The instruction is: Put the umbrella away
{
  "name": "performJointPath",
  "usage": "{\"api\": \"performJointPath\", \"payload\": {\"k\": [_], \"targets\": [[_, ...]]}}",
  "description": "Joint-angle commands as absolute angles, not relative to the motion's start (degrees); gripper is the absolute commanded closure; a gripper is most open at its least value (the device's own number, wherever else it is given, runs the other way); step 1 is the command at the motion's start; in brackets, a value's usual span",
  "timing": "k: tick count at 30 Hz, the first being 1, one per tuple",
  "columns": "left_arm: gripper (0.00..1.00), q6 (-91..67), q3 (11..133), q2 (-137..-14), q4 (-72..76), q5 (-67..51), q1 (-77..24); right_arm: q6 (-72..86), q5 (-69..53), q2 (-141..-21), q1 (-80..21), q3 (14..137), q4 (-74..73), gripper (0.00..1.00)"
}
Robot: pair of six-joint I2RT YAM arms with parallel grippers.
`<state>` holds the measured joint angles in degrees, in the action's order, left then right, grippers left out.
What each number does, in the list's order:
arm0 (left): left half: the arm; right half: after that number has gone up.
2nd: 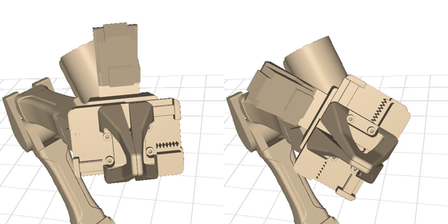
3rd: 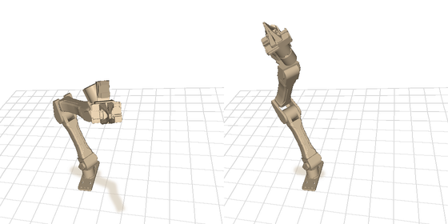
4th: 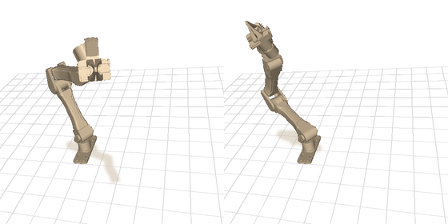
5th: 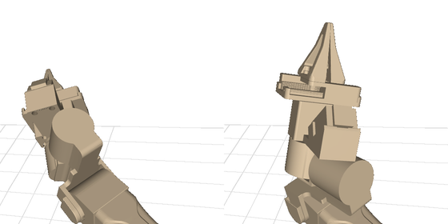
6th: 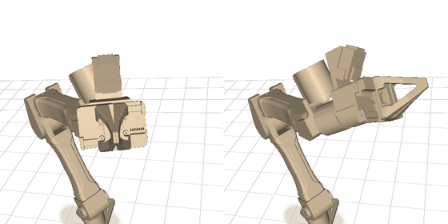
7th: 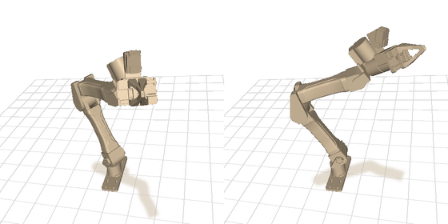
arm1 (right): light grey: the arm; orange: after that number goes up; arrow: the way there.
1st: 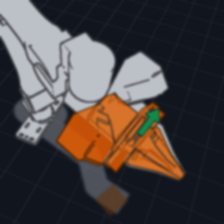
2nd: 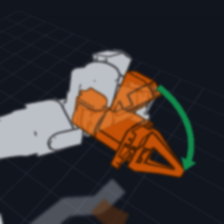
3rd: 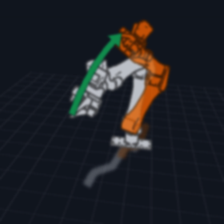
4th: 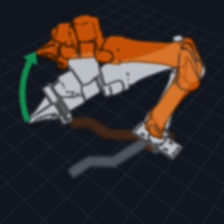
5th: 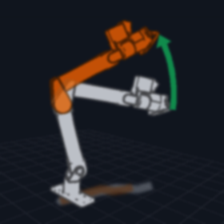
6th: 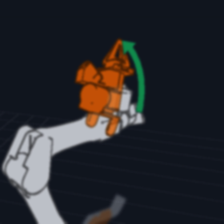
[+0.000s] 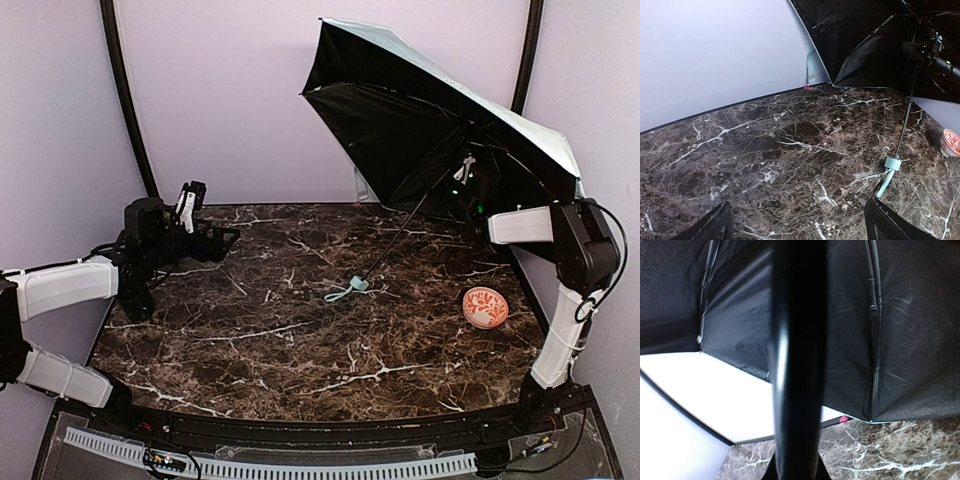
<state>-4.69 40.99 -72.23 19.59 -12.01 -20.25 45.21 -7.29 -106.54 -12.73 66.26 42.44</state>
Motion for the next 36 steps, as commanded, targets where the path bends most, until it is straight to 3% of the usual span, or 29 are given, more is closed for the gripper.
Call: {"api": "performJointPath", "payload": {"k": [1,11,21,31,34,36], "targets": [[0.08,-4.88,42.01,-71.78,21.26,-20.91,-21.38,43.97,-9.81,-105.04,-14.08,68.19,44.21,1.00],[0.15,-5.99,43.61,-74.21,22.91,-35.64,-30.36,34.87,-21.26,-99.12,-27.54,75.65,38.59,1.00],[0.13,-9.76,44.72,-75.46,24.64,-35.00,-34.89,45.41,-21.16,-101.36,-38.91,80.53,43.62,1.00],[0.14,-14.11,46.43,-82.73,29.42,-37.66,-41.29,45.97,-23.39,-102.63,-42.10,84.61,40.43,1.00],[0.25,-13.46,48.19,-84.35,27.12,-36.89,-41.42,46.00,-23.75,-102.49,-42.36,84.86,40.64,1.00],[0.43,-13.30,48.48,-84.90,27.11,-38.07,-41.46,45.82,-24.06,-102.63,-42.43,85.06,40.42,1.00]]}}
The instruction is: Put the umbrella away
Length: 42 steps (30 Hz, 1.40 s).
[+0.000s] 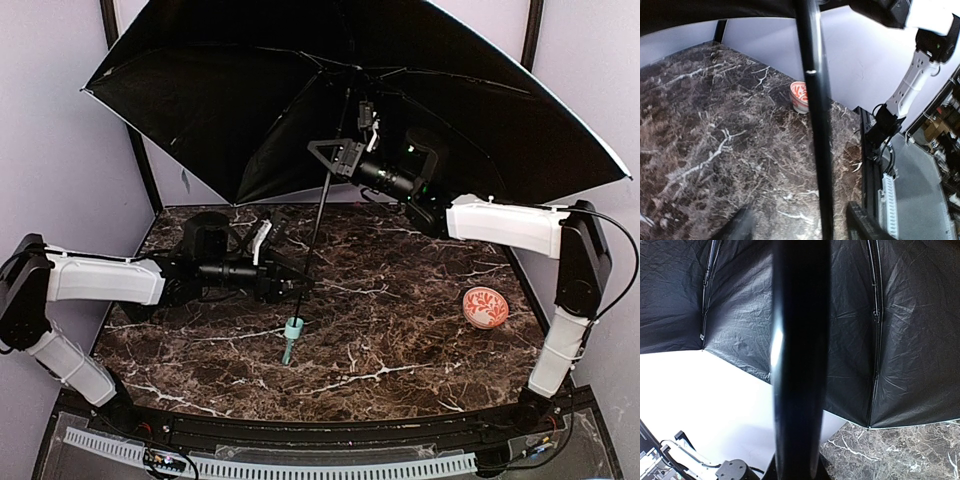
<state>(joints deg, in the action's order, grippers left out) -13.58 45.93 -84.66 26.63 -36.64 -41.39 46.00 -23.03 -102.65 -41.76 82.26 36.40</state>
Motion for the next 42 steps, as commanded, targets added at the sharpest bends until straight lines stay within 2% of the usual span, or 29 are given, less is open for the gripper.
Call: {"api": "performJointPath", "payload": {"k": [1,4,6,7,9,11,12,13,15,20,21,23,25,28,34,38,42], "targets": [[0.53,-13.75,48.58,-85.21,27.60,-38.85,-41.48,45.75,-24.20,-102.74,-42.45,85.26,40.26,1.00],[0.69,-16.04,48.07,-86.25,30.79,-41.88,-41.64,45.71,-24.64,-103.17,-42.45,86.13,39.80,1.00],[0.72,-17.93,47.75,-87.16,33.25,-44.69,-41.87,45.87,-24.66,-103.40,-42.45,86.29,39.92,1.00],[0.72,-18.87,47.65,-87.47,34.45,-45.26,-42.04,46.04,-24.59,-103.54,-42.45,86.31,40.04,1.00],[0.61,-20.81,47.51,-88.11,36.84,-46.06,-42.26,46.42,-24.60,-103.74,-42.45,86.12,40.57,1.00],[0.59,-22.27,46.97,-88.31,38.66,-45.66,-42.28,47.31,-24.69,-104.00,-42.45,85.85,41.57,1.00],[0.62,-22.32,46.82,-88.33,38.88,-45.08,-42.34,47.74,-24.76,-104.04,-42.45,85.75,42.17,1.00],[0.72,-22.25,46.68,-88.29,38.74,-44.55,-42.28,48.06,-24.90,-104.19,-42.50,85.70,42.45,1.00],[0.99,-21.99,46.69,-88.20,38.32,-44.32,-42.28,48.30,-25.54,-104.53,-42.67,85.69,42.94,1.00],[1.00,-23.35,46.06,-88.42,39.60,-44.07,-42.28,48.08,-26.51,-104.65,-42.72,85.74,42.63,1.00],[1.00,-23.68,45.81,-88.37,40.44,-43.99,-42.28,47.89,-25.97,-104.47,-42.72,85.57,42.74,0.96],[1.00,-24.26,45.24,-88.20,42.07,-43.31,-42.28,47.69,-23.78,-104.02,-42.65,84.87,44.09,0.71],[1.00,-24.72,44.82,-87.83,43.02,-41.98,-42.28,47.88,-22.43,-104.09,-42.50,84.79,47.70,0.54],[1.00,-24.92,43.35,-86.73,45.14,-39.34,-42.28,48.58,-20.77,-105.26,-42.19,86.82,51.71,0.40],[1.00,-24.46,39.77,-83.91,50.44,-37.03,-42.28,54.27,-12.07,-107.26,-41.40,84.67,66.21,0.33],[1.00,-24.57,39.99,-84.07,50.18,-37.57,-42.33,53.01,-7.35,-107.52,-41.39,85.17,67.70,0.30],[1.00,-24.44,39.99,-83.83,50.30,-38.11,-42.28,53.71,-4.07,-108.76,-41.31,86.90,65.42,0.35]]}}
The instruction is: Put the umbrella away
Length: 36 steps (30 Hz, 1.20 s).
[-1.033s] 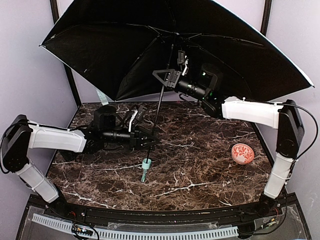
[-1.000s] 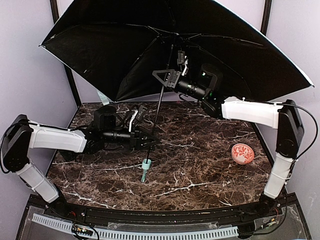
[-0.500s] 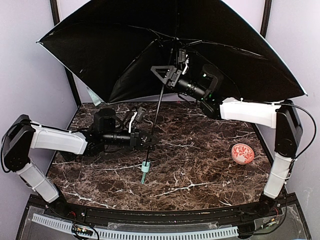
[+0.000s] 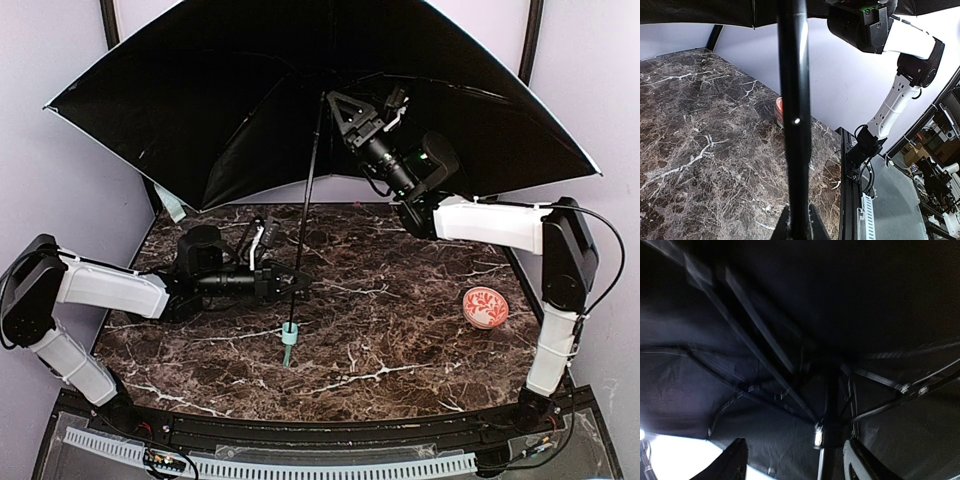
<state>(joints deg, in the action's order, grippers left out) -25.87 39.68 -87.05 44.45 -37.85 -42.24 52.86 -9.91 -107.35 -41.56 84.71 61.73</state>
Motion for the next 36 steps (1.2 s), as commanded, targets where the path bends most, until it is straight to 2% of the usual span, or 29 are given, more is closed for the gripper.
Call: {"api": "performJointPath", "payload": {"k": [1,5,10,16,25,28,31,34,36], "targets": [[1.00,-24.27,39.99,-83.72,50.23,-38.10,-42.29,54.19,-3.05,-108.95,-41.31,86.66,66.08,0.37],[1.00,-24.02,40.26,-83.73,49.62,-38.21,-42.28,55.60,-3.38,-110.63,-41.30,88.74,65.68,0.37],[1.00,-23.83,40.44,-83.51,49.21,-38.50,-42.28,56.30,-4.02,-112.87,-41.31,92.51,61.05,0.33],[1.00,-23.60,40.56,-83.25,48.79,-38.63,-42.29,57.11,-3.38,-114.28,-41.48,93.64,61.34,0.41],[1.00,-23.44,40.98,-83.17,48.35,-38.81,-42.28,58.10,-3.38,-114.99,-42.09,93.17,61.31,0.41],[1.00,-23.20,41.01,-82.76,48.17,-38.61,-42.29,57.75,-4.33,-115.32,-42.10,94.44,59.51,0.48],[1.00,-22.94,41.04,-82.79,47.85,-38.62,-42.28,58.12,-4.72,-115.87,-42.12,95.27,58.46,0.46],[1.00,-22.86,41.06,-82.71,47.73,-38.79,-42.33,57.57,-4.44,-115.86,-42.18,95.54,58.30,0.55],[1.00,-22.69,41.11,-82.71,47.66,-38.83,-42.28,57.31,-4.91,-116.12,-42.18,96.34,57.35,0.56]]}}
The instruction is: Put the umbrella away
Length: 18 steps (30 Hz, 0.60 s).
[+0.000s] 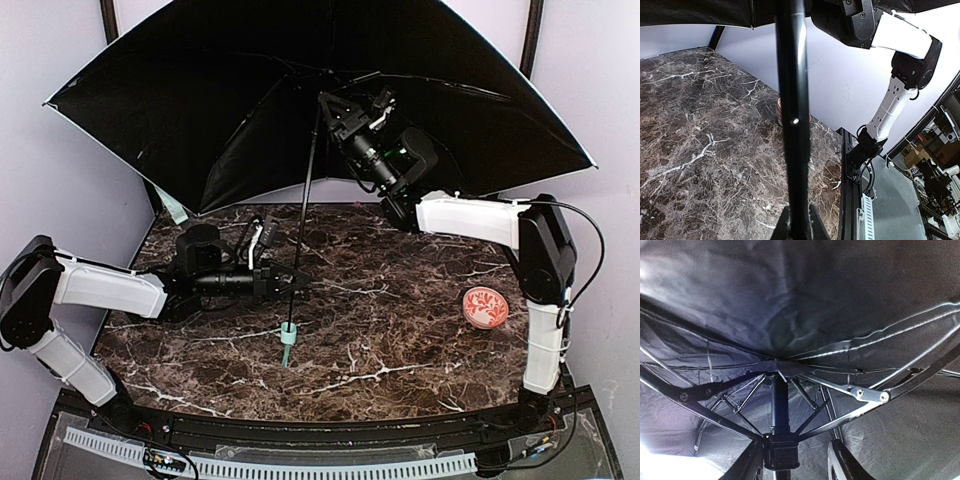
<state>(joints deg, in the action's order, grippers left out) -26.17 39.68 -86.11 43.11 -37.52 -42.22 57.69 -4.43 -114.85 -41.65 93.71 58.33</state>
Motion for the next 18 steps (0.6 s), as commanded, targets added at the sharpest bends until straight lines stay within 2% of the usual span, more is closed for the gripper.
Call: {"api": "performJointPath", "payload": {"k": [1,5,9,12,14,18], "targets": [[1.00,-22.60,41.09,-82.63,47.57,-38.79,-42.28,57.34,-5.36,-116.29,-42.19,96.85,56.88,0.54],[1.00,-22.42,41.14,-82.53,47.37,-38.77,-42.32,58.25,-6.29,-116.98,-42.27,97.34,57.18,0.49],[1.00,-22.41,41.22,-82.45,47.39,-38.82,-42.28,58.17,-6.50,-117.10,-42.45,97.60,56.77,0.48],[1.00,-22.49,41.14,-82.36,47.37,-38.75,-42.28,58.11,-6.50,-117.24,-42.71,97.57,56.77,0.41],[1.00,-22.48,41.09,-82.35,47.40,-38.77,-42.28,57.93,-6.38,-117.23,-42.95,97.43,56.75,0.41],[1.00,-22.51,41.21,-82.31,47.42,-38.78,-42.28,57.83,-6.20,-117.20,-43.06,97.35,56.94,0.50]]}}
